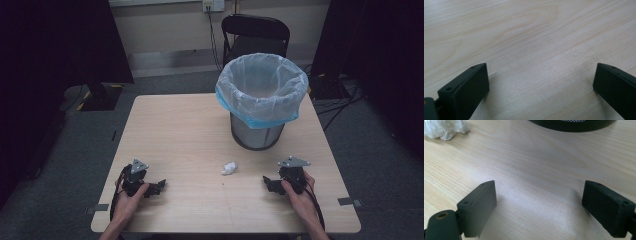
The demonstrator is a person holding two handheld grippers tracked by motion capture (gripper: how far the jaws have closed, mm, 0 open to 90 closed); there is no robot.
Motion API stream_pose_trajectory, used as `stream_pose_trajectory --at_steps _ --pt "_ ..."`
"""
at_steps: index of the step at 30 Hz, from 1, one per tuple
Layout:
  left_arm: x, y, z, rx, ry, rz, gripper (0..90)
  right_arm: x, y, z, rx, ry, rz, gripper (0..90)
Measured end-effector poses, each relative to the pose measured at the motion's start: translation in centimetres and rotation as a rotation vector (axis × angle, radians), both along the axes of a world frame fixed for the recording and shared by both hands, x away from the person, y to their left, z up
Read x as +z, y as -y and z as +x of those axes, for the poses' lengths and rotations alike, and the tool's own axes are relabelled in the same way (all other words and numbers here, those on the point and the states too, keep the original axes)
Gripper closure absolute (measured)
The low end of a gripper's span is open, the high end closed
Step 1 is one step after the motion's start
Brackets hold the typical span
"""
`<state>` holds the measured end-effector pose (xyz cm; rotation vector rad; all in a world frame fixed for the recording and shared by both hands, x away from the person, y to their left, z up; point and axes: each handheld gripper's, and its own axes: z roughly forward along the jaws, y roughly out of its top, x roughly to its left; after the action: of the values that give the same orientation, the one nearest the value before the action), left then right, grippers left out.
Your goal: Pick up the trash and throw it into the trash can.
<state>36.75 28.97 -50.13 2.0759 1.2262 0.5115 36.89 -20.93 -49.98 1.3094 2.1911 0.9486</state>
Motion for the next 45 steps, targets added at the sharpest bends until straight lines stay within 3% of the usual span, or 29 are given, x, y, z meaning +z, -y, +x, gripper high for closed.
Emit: stream_pose_trajectory --at_steps 7,9,11,13,16,19,20,23,31,38,45 --pt "0.0 0.0 0.0 0.0 0.0 0.001 0.0 0.1 0.0 0.0 0.004 -0.005 -0.005 12.2" --pt "0.0 0.0 0.0 0.0 0.0 0.0 0.0 0.4 0.1 0.1 0.011 -0.022 -0.006 20.9" --pt "0.0 0.0 0.0 0.0 0.0 0.0 0.0 0.6 0.1 0.2 0.012 -0.031 0.007 23.7" --pt "0.0 0.0 0.0 0.0 0.0 0.0 0.0 0.7 0.0 0.2 0.044 -0.052 0.039 23.7" --pt "0.0 0.0 0.0 0.002 0.0 0.0 0.0 1.0 -0.4 0.3 0.086 -0.058 0.029 24.6" --pt "0.0 0.1 0.0 0.009 0.003 -0.007 0.0 1.7 -1.1 0.4 0.124 -0.042 0.054 25.7" --pt "0.0 0.1 0.0 0.011 0.003 -0.009 0.0 2.1 -1.8 0.6 0.155 -0.028 0.085 26.1" --pt "0.0 0.1 0.0 0.008 0.003 -0.006 0.0 2.5 -2.7 0.8 0.189 -0.014 0.118 29.8" --pt "0.0 0.0 0.0 0.004 0.001 0.001 0.0 3.3 -6.9 2.1 0.273 0.03 0.14 31.5" --pt "0.0 0.1 0.0 0.009 0.003 -0.007 0.0 3.3 -9.4 3.4 0.331 0.022 0.159 33.3" --pt "0.0 0.1 0.0 0.009 0.002 -0.007 0.0 1.6 -10.6 4.1 0.354 -0.003 0.169 23.8"
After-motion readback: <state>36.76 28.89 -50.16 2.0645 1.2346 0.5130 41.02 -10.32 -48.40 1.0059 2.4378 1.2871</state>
